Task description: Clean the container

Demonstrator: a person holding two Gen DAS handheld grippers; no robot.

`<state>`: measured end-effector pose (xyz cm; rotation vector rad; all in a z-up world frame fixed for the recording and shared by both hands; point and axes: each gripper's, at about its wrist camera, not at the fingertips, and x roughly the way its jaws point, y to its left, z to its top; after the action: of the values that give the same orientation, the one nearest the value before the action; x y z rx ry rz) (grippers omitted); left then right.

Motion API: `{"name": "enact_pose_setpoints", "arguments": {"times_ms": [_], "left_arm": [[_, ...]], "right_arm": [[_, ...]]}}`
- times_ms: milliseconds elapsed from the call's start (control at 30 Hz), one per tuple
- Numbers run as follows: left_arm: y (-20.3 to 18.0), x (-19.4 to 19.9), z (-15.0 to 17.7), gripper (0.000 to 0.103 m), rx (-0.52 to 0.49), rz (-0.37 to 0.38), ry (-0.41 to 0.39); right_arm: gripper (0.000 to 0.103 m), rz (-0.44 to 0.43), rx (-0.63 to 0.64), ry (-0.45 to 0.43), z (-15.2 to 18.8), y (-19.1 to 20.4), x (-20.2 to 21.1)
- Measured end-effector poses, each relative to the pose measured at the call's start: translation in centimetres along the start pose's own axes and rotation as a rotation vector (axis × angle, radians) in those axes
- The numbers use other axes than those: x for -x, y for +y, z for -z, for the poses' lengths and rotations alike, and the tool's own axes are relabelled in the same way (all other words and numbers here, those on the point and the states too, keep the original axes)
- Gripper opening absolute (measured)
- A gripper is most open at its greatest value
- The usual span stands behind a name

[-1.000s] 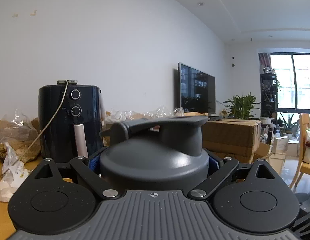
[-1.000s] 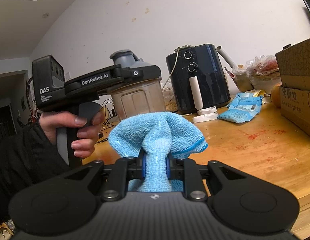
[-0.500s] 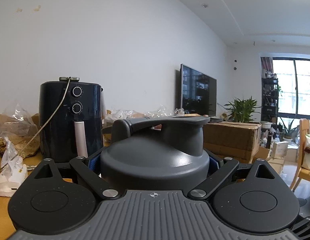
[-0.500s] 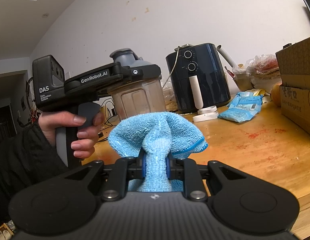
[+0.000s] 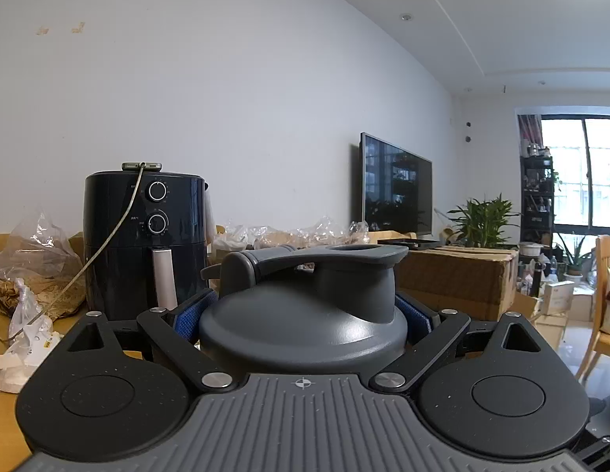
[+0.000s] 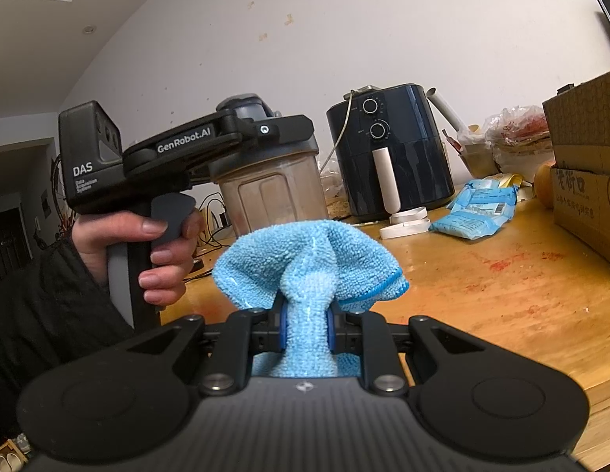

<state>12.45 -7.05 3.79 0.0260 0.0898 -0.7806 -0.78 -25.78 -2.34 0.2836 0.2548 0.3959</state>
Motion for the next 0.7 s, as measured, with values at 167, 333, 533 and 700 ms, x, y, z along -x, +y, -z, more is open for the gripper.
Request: {"name": "enact_pose_setpoints", "arguments": {"times_ms": [167,333,533,700], "left_arm": [[0.07,-0.04,-0.09,0.095,0.012,-0.001,0.003],[0.01,-0.17,-0.10,0.095,0.021,-0.009,0.005],[0.05,-0.04,-0.08,0.095,0.023,-0.008,0.005],[0.17,-0.04,-0.16,0.095,0.013,0.012,0.012]], "right_arm": [[0.016,0.000,0.000,0.000,-0.02,0.06,0.01],[0.016,0.001,-0.001,0.000,-0.02,-0.01,-0.04],[0.016,0.003,-0.002,-0.002,-0.04,0.07,-0.19],[0.016,0.001,0.003,-0.003,-0.04,0.09,-0.21]]}}
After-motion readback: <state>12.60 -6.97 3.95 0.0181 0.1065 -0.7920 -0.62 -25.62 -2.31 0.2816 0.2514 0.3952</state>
